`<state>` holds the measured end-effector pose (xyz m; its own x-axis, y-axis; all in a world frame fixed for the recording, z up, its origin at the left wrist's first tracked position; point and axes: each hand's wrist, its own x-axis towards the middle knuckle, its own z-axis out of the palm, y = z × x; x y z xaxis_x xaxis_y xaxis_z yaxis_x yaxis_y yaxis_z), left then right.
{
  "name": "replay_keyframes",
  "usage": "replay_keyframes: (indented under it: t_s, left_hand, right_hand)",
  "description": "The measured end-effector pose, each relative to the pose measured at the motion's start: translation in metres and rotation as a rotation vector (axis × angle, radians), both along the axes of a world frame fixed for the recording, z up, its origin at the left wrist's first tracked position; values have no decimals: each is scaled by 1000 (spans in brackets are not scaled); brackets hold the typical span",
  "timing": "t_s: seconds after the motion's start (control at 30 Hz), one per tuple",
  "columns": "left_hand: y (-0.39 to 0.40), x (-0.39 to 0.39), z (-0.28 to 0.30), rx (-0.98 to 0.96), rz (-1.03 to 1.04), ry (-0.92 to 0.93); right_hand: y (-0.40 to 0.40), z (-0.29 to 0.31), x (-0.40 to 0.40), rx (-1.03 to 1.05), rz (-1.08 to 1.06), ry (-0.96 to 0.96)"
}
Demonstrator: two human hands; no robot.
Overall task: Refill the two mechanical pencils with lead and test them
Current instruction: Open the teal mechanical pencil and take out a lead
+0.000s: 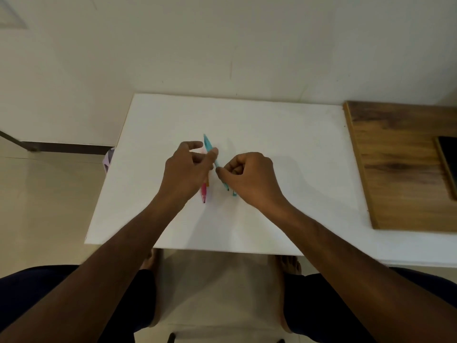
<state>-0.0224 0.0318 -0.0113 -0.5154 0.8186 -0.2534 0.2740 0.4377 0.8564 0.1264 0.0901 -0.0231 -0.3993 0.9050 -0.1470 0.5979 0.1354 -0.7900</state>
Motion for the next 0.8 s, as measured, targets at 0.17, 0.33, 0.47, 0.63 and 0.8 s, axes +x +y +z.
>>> replay_keyframes:
  t_s: [0.17,0.33,0.47,0.63,0.8]
  left_hand:
    - [-1,4,2,150,-16,-268]
    - [-4,16,5,76,-213,-135]
    - [-9,28,7,62,-291,-21]
    - [-11,31,12,80,-288,-53]
    - [-7,26,5,72,-319,-143]
  right_hand:
    - [-10,6,11,-24,146,-58]
    - [17,24,31,-82,-72,160]
    - [25,26,36,-271,-31,263]
    - [24,25,38,-270,-9,304]
    - [29,29,43,-170,86,251]
